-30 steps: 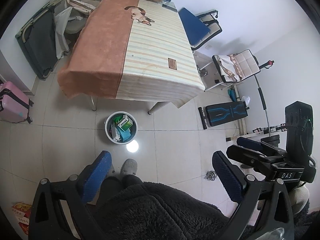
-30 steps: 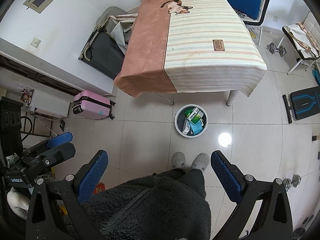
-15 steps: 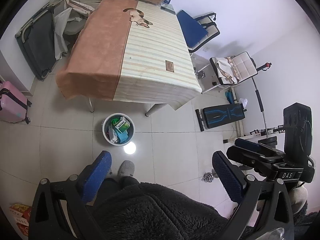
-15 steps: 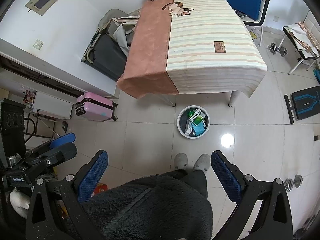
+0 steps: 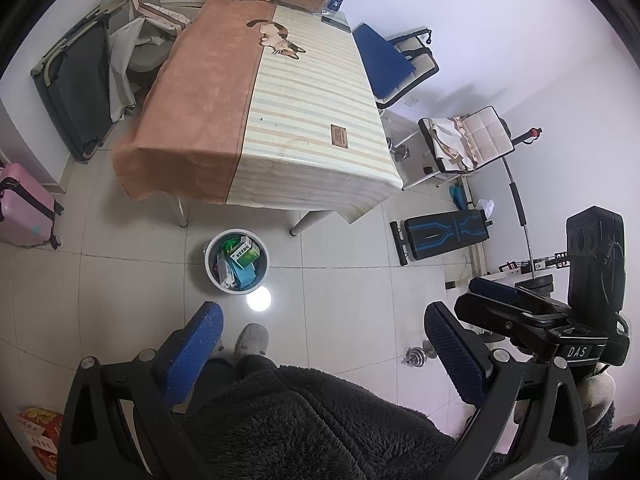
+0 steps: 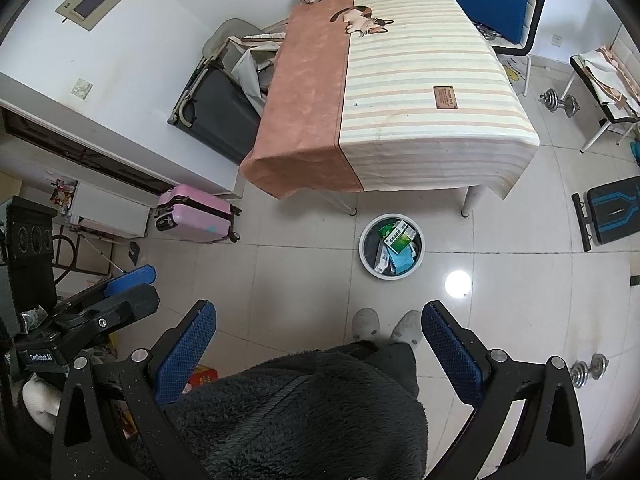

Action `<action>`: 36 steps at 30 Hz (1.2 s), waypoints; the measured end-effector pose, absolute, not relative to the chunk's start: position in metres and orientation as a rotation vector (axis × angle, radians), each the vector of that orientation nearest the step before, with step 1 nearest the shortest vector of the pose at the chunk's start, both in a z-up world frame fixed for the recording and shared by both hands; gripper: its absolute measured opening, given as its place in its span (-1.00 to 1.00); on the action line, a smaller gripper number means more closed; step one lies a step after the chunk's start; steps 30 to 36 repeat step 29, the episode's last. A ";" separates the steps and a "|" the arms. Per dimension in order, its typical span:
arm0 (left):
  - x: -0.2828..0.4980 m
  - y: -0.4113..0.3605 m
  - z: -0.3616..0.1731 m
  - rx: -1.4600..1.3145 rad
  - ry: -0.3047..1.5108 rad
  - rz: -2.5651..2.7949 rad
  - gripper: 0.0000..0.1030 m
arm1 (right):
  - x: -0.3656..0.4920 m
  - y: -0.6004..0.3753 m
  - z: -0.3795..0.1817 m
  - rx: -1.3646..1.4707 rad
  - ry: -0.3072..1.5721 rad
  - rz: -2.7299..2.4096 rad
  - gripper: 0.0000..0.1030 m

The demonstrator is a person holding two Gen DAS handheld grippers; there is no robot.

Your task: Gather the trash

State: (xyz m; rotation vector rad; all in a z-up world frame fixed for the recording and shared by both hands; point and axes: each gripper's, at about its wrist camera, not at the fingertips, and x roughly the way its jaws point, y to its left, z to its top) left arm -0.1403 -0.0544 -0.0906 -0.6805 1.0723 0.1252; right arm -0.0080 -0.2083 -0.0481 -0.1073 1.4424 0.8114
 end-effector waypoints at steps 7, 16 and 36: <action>-0.138 -0.053 -0.087 -0.679 1.077 0.123 1.00 | -0.008 -0.208 -0.049 -0.105 1.446 0.815 1.00; -0.136 -0.055 -0.087 -0.678 1.074 0.124 1.00 | -0.008 -0.206 -0.049 -0.103 1.450 0.813 1.00; -0.135 -0.054 -0.088 -0.671 1.069 0.123 1.00 | -0.007 -0.204 -0.050 -0.102 1.450 0.813 1.00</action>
